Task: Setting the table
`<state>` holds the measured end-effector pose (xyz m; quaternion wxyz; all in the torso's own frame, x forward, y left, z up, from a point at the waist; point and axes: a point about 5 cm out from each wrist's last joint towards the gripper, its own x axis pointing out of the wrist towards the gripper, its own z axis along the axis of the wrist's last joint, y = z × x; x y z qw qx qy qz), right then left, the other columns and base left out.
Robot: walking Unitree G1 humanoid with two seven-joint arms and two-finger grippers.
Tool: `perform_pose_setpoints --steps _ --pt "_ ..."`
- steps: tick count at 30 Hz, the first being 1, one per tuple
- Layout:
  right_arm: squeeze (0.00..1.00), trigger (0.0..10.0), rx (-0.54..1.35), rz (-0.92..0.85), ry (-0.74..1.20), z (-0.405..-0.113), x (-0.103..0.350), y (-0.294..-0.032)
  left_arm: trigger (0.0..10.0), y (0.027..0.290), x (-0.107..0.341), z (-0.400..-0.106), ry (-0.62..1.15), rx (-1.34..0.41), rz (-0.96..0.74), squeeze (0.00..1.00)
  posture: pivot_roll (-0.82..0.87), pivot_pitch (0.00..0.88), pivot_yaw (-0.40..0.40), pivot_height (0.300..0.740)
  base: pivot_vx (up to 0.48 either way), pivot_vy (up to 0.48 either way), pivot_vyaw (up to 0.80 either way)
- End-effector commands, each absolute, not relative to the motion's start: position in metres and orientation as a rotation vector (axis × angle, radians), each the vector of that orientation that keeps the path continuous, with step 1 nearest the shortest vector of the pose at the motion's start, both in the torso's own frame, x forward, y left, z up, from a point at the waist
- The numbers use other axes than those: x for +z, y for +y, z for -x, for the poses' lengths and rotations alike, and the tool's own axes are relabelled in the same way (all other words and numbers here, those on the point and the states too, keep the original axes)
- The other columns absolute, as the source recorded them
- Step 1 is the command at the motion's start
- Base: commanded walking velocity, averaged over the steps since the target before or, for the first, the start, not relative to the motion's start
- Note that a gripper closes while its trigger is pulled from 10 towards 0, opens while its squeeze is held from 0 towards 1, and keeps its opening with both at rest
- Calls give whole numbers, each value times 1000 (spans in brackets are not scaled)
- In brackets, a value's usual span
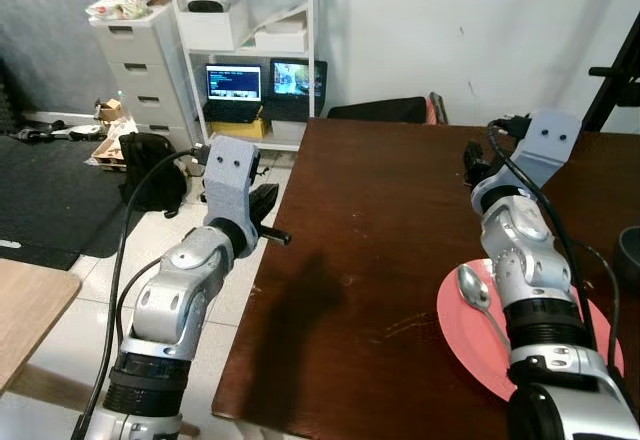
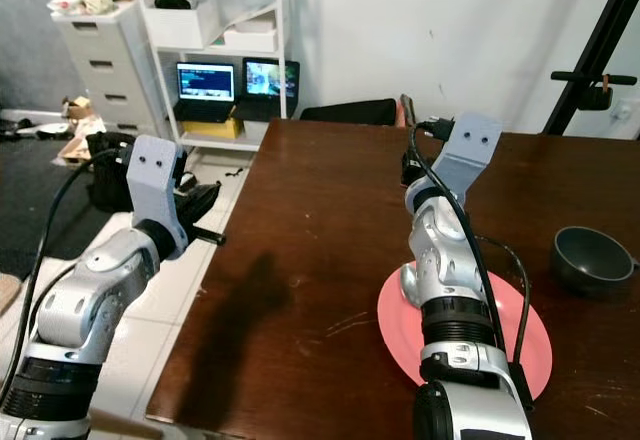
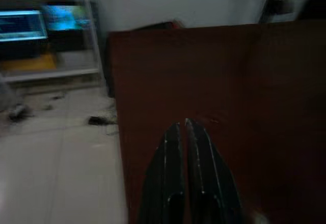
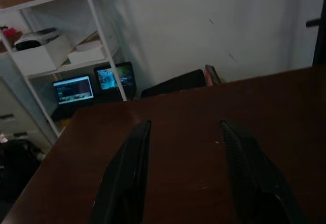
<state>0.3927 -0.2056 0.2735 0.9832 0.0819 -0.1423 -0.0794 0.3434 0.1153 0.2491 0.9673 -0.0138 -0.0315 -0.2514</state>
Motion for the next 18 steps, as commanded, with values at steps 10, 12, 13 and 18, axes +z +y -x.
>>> perform_pose_setpoints --steps 10,12,13,18 --pt "0 10000 -166 -127 -260 -393 273 -214 10000 135 259 -353 -75 -509 -12 0 40 89 125 740 0 0 0" --pt "0 10000 -162 -126 -255 -393 272 -213 10000 135 258 -354 -69 -482 26 0 32 94 120 740 0 0 0" --pt "0 10000 -160 -123 -255 -393 271 -212 10000 135 257 -355 -64 -468 61 0 24 97 116 740 0 0 0" --pt "0 10000 -156 -113 -275 -391 273 -218 10000 131 247 -351 -51 -432 61 0 -4 105 83 740 0 0 0"
